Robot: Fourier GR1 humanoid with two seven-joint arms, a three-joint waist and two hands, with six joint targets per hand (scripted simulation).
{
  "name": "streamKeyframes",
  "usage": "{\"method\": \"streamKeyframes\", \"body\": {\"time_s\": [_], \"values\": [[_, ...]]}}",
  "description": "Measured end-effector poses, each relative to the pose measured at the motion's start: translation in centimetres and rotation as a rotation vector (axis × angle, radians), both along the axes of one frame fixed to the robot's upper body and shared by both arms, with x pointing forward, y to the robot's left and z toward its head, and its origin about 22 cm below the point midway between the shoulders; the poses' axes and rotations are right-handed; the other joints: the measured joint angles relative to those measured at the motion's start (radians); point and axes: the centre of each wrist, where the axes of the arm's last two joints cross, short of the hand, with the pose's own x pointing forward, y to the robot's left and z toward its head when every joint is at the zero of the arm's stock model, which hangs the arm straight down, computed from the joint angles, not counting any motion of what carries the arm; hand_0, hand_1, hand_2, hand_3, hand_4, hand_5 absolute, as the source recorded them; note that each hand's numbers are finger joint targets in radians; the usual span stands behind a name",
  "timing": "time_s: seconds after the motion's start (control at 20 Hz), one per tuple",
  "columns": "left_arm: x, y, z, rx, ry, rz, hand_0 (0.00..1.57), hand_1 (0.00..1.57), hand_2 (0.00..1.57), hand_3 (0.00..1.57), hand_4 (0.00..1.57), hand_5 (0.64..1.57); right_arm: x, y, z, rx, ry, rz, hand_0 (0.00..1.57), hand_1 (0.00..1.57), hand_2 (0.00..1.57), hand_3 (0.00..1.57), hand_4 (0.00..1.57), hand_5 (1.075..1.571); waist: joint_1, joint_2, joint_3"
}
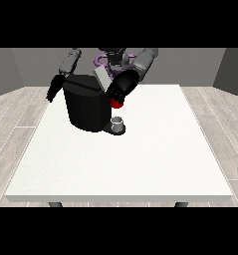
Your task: Insert the coffee pod into the coffee machine and close the lid
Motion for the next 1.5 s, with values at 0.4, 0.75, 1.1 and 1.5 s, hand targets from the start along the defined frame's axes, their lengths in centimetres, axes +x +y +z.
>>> {"method": "streamKeyframes", "body": {"time_s": [0.4, 0.75, 1.1, 1.5], "values": [[-0.3, 0.7, 0.9, 0.066, -0.064, -0.008, 0.00, 0.00, 0.63, 0.51, 0.00, 1.571, 0.3, -0.1, 0.8, -0.012, -0.014, -0.004, 0.00, 0.00, 0.00, 0.00, 0.20, 1.571, 0.002, 0.017, 0.0024], [-0.3, 1.2, 1.2, 0.075, -0.081, 0.012, 0.00, 0.00, 0.48, 0.38, 0.00, 1.571, 0.5, -0.2, 0.9, -0.021, -0.005, -0.016, 0.00, 0.00, 0.00, 0.00, 0.17, 1.571, 0.005, 0.012, 0.0016], [0.1, 0.3, -1.3, 0.067, -0.029, 0.027, 0.00, 0.00, 0.00, 0.06, 0.00, 1.571, 0.2, -1.1, -0.9, 0.006, 0.048, -0.041, 0.00, 0.00, 0.00, 0.00, 0.00, 1.571, 0.049, -0.045, 0.0015], [0.1, -1.5, -9.9, -0.001, 0.181, -0.032, 0.00, 0.00, 0.13, 0.00, 0.00, 1.571, -2.9, -3.7, -7.4, 0.030, 0.221, -0.109, 0.00, 0.00, 0.00, 0.00, 0.00, 1.571, 0.159, -0.240, 0.0002]]}}
